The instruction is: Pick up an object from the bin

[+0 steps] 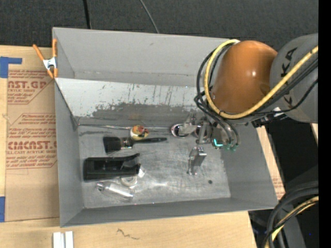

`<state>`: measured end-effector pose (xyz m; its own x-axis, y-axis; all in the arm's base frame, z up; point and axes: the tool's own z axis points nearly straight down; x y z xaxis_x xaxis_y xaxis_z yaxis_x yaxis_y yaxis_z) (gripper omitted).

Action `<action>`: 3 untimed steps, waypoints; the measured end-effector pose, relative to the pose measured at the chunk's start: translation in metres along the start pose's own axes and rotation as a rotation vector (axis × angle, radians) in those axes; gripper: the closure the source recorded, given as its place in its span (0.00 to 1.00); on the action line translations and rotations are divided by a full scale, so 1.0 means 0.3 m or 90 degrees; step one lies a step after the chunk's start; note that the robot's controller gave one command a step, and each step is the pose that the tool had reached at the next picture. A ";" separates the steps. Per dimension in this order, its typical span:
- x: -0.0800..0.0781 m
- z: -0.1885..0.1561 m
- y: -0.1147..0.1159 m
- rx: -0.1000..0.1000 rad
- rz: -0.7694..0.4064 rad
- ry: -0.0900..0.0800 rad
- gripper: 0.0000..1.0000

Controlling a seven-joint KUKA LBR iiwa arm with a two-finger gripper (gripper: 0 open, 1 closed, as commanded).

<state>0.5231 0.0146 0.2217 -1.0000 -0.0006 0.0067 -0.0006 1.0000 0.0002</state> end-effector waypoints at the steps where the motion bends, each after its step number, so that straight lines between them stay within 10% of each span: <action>1: -0.005 -0.014 0.000 0.000 0.000 -0.005 0.00; 3: -0.032 0.199 0.080 0.000 0.007 -0.002 0.00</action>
Offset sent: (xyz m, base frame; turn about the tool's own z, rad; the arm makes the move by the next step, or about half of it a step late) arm -0.0148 0.0226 -0.1277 0.1841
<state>0.5324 0.0387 0.1619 -0.9999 0.0099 0.0040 0.0099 1.0000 -0.0001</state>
